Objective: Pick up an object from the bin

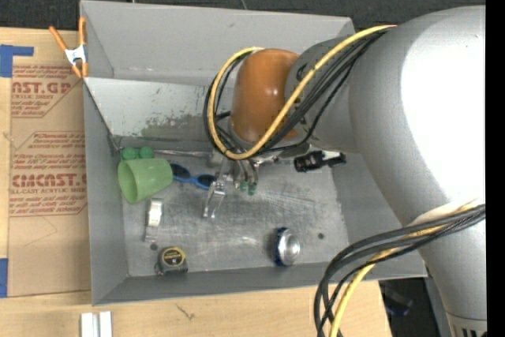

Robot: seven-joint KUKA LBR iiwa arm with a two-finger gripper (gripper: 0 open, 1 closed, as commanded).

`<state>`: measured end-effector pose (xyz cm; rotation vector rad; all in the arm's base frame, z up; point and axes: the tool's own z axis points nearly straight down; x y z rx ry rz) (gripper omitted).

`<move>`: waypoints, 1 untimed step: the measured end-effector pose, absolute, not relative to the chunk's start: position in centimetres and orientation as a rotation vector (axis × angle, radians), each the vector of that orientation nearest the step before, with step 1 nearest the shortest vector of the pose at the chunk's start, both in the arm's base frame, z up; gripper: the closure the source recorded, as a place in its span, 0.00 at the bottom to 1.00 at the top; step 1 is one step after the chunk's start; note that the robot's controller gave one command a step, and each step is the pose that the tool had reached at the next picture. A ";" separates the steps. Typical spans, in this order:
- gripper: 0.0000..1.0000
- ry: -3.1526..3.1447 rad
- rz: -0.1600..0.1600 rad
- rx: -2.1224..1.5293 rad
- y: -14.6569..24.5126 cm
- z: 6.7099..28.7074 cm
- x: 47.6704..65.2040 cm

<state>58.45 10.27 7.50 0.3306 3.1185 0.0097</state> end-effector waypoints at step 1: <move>0.00 3.118 0.006 0.328 10.4 7.8 58.6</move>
Offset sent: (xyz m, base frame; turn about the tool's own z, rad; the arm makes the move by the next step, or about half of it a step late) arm 0.0000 0.0000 0.0000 0.0000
